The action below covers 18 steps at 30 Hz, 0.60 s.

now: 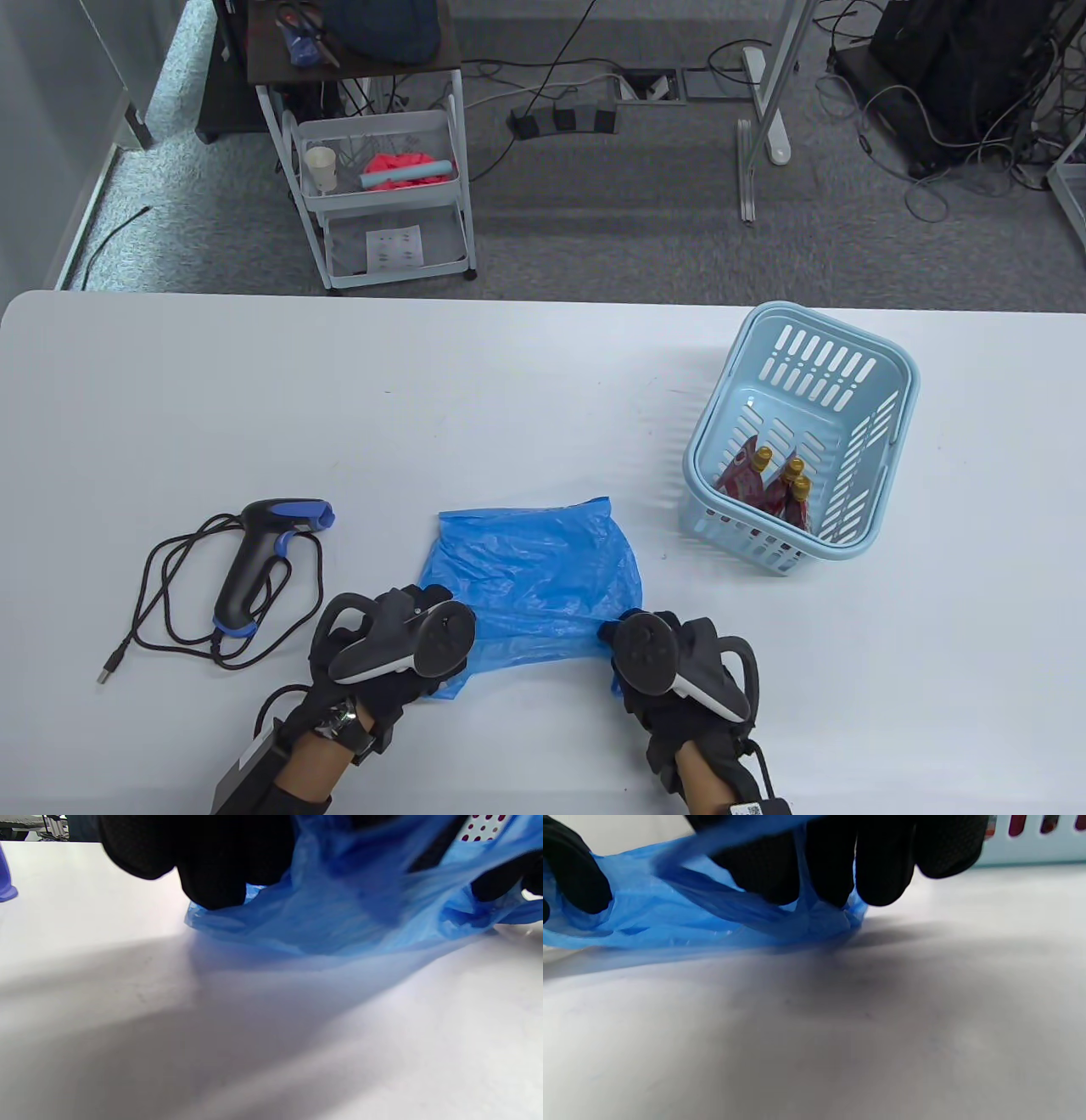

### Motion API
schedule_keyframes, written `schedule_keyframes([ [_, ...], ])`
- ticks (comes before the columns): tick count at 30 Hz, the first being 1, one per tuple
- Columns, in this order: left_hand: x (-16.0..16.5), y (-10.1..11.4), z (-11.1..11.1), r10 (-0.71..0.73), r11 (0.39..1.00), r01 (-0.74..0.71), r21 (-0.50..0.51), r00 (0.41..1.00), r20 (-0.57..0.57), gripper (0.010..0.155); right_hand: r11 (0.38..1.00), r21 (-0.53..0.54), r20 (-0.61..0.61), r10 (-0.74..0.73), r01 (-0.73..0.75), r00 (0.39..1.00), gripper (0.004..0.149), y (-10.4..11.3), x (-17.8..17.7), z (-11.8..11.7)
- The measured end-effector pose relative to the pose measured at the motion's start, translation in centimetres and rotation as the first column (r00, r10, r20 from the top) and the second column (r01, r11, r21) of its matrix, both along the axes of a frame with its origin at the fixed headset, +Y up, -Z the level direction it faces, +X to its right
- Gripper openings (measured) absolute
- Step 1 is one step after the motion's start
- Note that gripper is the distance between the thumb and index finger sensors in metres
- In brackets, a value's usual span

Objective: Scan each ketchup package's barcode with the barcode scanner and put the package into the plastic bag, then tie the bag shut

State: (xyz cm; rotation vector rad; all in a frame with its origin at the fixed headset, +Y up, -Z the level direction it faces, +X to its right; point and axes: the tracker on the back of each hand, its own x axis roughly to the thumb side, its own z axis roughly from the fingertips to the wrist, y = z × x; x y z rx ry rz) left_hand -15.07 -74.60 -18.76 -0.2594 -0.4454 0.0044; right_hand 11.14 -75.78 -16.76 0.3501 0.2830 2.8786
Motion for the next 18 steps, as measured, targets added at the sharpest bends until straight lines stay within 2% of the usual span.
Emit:
schedule_keyframes([
  [3, -0.3, 0.5, 0.0, 0.028, 1.000, -0.028, 0.011, 1.000, -0.013, 0.061, 0.993, 0.113, 0.022, -0.030, 0.027, 0.999, 0.042, 0.4, -0.2, 0.2],
  [6, -0.6, 1.3, 0.0, 0.065, 0.998, -0.064, 0.025, 0.998, -0.018, 0.065, 0.983, 0.178, 0.020, -0.059, 0.054, 0.998, 0.043, 1.3, -0.4, 0.4],
  [12, -0.9, 3.6, 0.4, 0.181, 0.979, -0.180, 0.093, 0.983, -0.006, 0.072, 0.963, 0.195, 0.003, -0.188, 0.183, 0.982, 0.050, 3.9, 0.3, 0.7],
  [18, -1.3, 5.9, 1.1, 0.279, 0.951, -0.280, 0.128, 0.960, 0.024, 0.076, 0.924, 0.137, -0.020, -0.359, 0.358, 0.933, 0.050, 6.0, 1.5, 0.7],
])
